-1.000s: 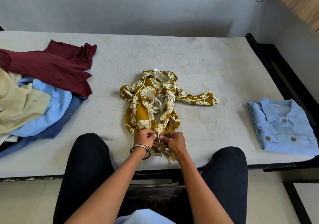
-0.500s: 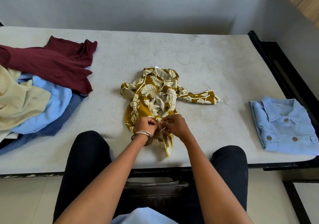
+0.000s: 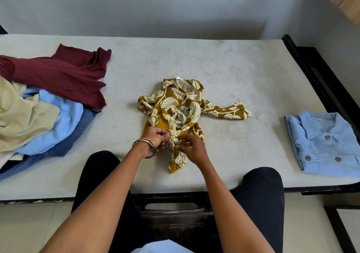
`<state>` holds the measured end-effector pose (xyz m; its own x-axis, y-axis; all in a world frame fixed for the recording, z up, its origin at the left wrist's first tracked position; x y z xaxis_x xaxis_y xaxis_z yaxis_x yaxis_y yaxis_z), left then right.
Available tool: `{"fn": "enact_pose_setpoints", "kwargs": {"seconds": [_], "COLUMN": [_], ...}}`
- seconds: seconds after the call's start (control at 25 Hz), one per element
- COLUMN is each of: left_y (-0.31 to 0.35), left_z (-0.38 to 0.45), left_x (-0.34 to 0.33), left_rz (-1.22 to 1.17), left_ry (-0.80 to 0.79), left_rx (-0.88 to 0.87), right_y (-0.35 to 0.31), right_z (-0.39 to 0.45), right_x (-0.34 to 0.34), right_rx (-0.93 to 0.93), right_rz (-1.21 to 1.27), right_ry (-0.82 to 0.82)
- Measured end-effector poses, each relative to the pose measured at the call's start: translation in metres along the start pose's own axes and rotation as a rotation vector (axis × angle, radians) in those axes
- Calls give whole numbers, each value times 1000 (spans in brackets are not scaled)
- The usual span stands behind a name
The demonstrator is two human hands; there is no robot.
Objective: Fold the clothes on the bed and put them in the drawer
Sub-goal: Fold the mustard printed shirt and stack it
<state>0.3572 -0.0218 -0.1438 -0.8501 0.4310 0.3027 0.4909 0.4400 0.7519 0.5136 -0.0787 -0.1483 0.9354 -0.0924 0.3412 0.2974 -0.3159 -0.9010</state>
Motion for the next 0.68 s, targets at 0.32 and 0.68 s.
{"fn": "enact_pose_setpoints", "kwargs": {"seconds": [0.32,0.68], "left_y": [-4,-39], "left_z": [5,12], "left_x": [-18,28], "left_rz": [92,78], "left_ry": [11,308], "left_rx": [-114,96], "right_y": [-15,54], "right_z": [6,1], "right_x": [-5,97], "right_rx": [69,-395], "right_rz": [11,208], "right_ry": [34,669]}}
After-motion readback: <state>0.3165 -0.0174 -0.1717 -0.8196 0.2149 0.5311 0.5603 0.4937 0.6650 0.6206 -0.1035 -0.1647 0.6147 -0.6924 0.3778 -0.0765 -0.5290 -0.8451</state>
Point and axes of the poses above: each hand's wrist, its own z-axis towards the middle knuckle, its own x-axis out of the back of the hand, y = z × x, the point moved 9 cm from there along z, towards the middle knuckle, and after that the axes turned 11 degrees about z, right-handed, at the moved point
